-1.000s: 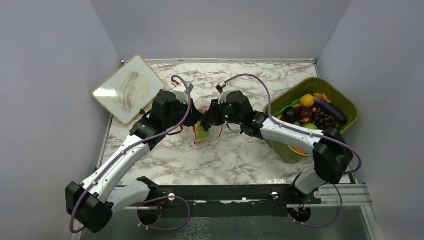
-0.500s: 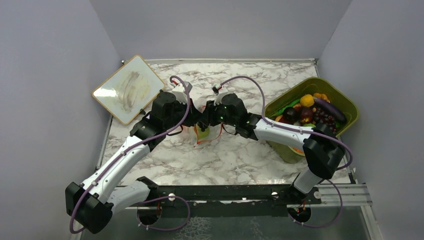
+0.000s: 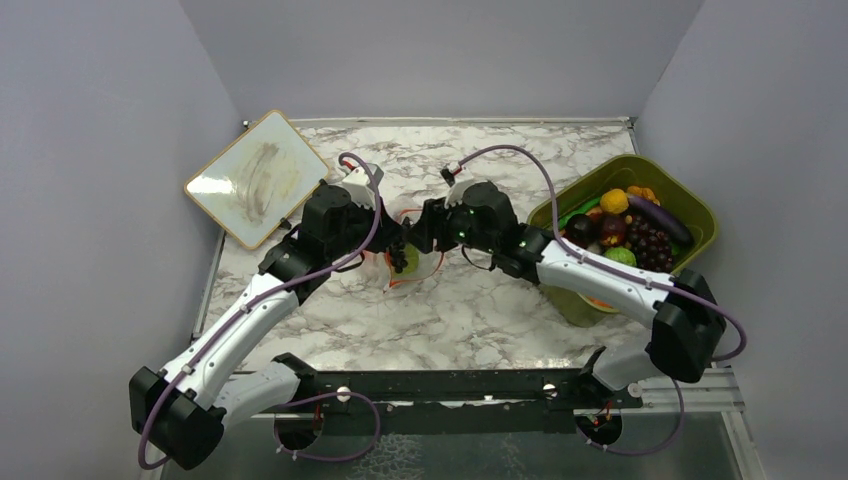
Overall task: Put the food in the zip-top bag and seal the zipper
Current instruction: Place the fake fruit in the zipper food storage bag.
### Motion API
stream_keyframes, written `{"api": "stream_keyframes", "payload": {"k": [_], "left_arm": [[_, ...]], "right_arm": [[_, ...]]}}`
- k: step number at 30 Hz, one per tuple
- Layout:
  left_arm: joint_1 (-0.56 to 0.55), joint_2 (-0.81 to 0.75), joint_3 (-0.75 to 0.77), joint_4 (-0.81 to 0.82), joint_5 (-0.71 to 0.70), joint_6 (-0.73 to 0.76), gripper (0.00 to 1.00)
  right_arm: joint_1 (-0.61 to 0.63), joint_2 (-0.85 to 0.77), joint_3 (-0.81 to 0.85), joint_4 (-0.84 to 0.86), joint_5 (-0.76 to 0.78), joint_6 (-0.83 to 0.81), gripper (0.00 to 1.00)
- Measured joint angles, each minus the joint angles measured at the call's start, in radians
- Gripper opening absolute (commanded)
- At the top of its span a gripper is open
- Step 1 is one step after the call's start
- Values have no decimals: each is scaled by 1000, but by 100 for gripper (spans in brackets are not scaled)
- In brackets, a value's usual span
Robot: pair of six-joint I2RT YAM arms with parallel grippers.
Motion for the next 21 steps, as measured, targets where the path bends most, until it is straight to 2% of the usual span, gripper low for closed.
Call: {"api": "stream_keyframes", "payload": {"k": [10,21], "left_arm": [[0,-26,-24,23,-7,94,0],[0,-31,-73,65,-9,155,0]], "right_arm": [[7,-203,4,-218,-6,-107,51],[-15,-275,116,-467,285,-129,49]]}}
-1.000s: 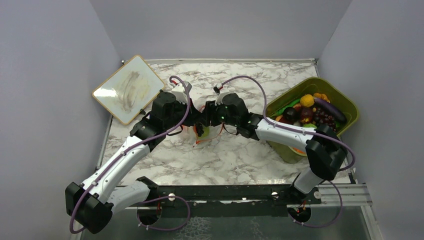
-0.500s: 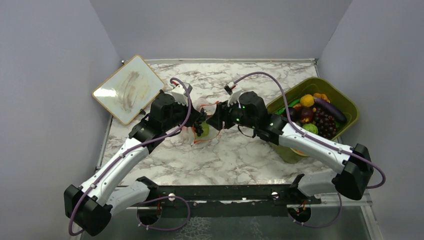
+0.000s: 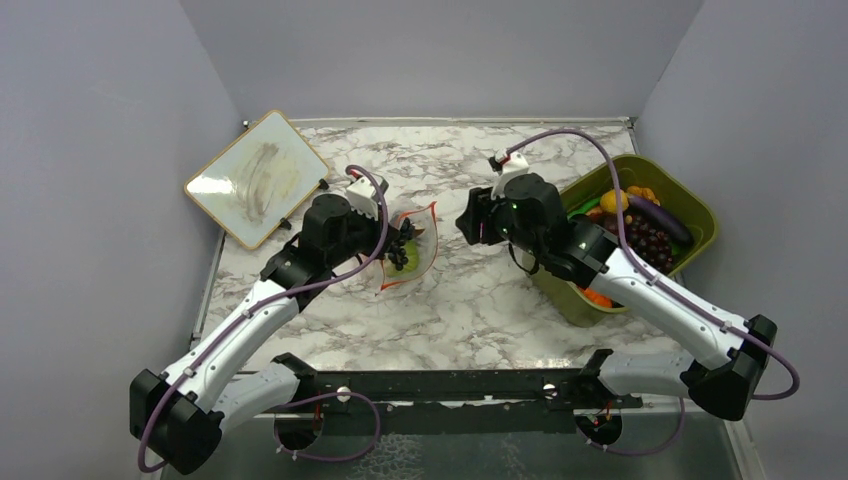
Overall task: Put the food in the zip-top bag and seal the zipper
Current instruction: Place the fake fruit in the zipper food storage bag, then pick up the fake fruit from the bin.
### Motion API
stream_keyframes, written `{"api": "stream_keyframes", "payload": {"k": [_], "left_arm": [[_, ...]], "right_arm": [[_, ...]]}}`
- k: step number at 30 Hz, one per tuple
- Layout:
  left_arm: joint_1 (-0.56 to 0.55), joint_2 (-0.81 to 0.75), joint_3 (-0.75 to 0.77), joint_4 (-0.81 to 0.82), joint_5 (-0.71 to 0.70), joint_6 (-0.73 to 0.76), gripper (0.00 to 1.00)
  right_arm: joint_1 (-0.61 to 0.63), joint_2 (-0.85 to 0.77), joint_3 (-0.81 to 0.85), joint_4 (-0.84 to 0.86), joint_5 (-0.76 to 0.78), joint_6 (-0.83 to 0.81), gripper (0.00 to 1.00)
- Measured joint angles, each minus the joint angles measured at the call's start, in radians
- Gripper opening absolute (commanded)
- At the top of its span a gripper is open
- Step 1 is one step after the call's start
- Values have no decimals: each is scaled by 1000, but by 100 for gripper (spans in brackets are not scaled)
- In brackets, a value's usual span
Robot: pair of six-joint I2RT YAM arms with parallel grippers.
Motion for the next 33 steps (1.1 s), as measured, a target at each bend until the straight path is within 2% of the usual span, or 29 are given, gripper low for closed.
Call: {"api": "stream_keyframes", "payload": {"k": [11,17,24,33], "left_arm": [[0,-8,-26,22,3,14,0],[0,-23,-37,28,3,20,0],[0,-29,-39,31,7,27,0],[0,-30,-39,39,23,27,0]], "right_arm": [[-241,-5,20,-207,119,-6,41],[-354,4,42,-293,173,-35,41],[-480,22,56,-319,248,-56,42],[-604,76,-14,-266,244,-62,46]]}}
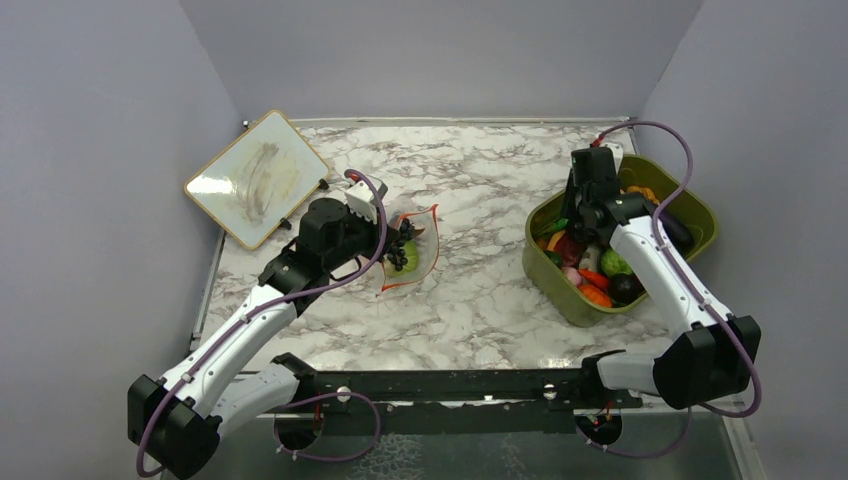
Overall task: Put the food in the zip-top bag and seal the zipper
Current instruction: Pick up the fake fruit from the bin.
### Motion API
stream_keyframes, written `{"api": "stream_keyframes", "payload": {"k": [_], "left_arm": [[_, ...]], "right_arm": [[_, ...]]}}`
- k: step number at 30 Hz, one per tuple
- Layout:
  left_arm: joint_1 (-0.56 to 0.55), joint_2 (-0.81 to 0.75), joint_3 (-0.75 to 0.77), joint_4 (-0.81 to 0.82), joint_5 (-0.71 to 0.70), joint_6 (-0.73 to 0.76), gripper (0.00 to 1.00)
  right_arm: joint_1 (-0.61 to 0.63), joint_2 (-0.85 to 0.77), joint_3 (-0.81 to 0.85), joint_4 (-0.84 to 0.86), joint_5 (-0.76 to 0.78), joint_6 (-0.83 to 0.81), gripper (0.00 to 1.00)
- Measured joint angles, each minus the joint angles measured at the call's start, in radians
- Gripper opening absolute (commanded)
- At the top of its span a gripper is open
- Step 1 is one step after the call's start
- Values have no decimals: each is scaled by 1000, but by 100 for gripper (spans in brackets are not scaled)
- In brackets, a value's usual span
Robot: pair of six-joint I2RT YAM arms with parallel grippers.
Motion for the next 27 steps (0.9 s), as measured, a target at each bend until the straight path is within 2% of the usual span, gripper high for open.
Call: {"api": "stream_keyframes", "payload": {"k": [11,15,27], "left_arm": [[0,-3,-6,6,5,0,0],[0,-5,-7,7,5,0,0],[0,-14,-11,7,5,0,0]], "right_arm": [[-103,30,-103,118,-7,26,59],[-119,63,-119,159,-27,31,70],[-130,145,-172,231,-40,51,75]]}}
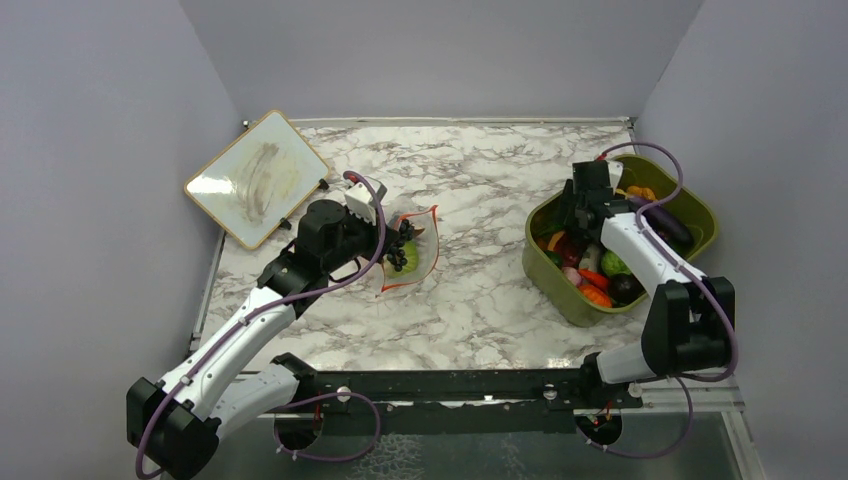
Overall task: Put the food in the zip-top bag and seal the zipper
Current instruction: Pick up the fake fruit from the bin.
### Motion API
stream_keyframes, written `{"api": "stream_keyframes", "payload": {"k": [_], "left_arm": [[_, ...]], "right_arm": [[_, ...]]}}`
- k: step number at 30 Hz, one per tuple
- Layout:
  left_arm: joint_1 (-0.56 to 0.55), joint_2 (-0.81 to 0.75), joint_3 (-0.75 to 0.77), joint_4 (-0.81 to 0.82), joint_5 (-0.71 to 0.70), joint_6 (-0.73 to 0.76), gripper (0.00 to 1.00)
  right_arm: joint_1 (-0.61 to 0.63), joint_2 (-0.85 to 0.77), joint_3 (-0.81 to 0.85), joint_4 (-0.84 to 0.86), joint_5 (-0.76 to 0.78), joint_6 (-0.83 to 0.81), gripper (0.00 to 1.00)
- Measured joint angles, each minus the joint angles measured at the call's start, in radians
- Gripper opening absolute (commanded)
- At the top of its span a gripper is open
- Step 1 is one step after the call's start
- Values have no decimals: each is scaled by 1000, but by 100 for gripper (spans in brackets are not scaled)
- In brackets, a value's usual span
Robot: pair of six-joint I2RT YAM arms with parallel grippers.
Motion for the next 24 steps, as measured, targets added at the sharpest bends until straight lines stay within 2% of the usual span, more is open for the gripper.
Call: {"api": "stream_keyframes", "payload": {"k": [8,13,19,24], "left_arm": [[0,-3,0,0,0,0,0],[0,-3,0,0,0,0,0],[0,-3,0,0,0,0,0],[0,-3,0,0,0,0,0]], "right_arm": [[-2,42,-37,33,1,8,74],[-3,42,-46,46,2,7,67],[-3,42,-52,55,8,-1,54],[-3,37,-53,56,8,-1,49]]}}
